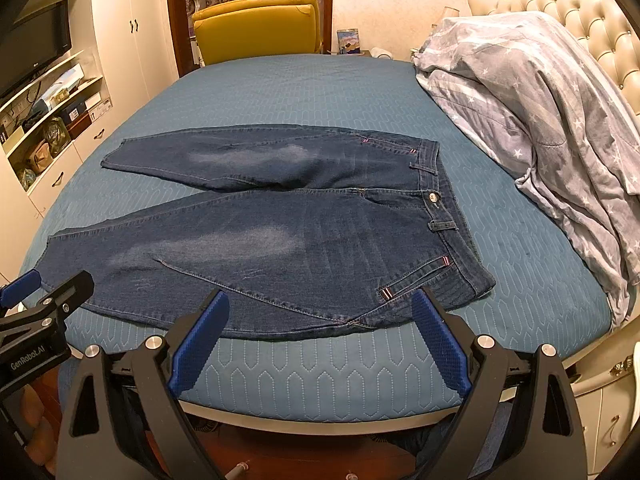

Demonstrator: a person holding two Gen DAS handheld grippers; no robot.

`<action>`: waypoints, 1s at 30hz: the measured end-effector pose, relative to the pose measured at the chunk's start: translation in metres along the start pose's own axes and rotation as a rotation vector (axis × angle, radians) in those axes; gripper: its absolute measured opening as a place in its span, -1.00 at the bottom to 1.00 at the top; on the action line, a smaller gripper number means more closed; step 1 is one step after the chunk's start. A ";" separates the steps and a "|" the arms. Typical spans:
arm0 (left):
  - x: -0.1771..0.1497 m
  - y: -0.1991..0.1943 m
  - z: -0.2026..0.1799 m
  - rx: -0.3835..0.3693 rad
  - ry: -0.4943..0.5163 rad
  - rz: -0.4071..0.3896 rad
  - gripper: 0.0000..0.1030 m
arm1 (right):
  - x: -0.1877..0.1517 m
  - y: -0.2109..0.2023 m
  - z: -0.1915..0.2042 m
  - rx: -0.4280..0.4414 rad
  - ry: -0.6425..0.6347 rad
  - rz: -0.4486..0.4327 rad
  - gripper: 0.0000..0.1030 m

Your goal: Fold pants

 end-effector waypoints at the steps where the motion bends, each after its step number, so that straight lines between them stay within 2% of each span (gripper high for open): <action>1: 0.000 0.000 0.000 0.000 -0.001 0.000 0.97 | 0.000 0.000 0.000 -0.001 0.000 0.000 0.73; 30: 0.000 0.001 0.000 -0.001 0.000 0.001 0.97 | -0.003 0.002 0.000 -0.001 -0.001 0.004 0.73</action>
Point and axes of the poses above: each gripper's, at about its wrist camera, not at the fingertips, and y roughly the way its jaws point, z to its left, x to its top, the point moved 10 cm from there along y, roughly the way its jaws point, and after that the axes turned 8 degrees about x, right-handed, at the moved point
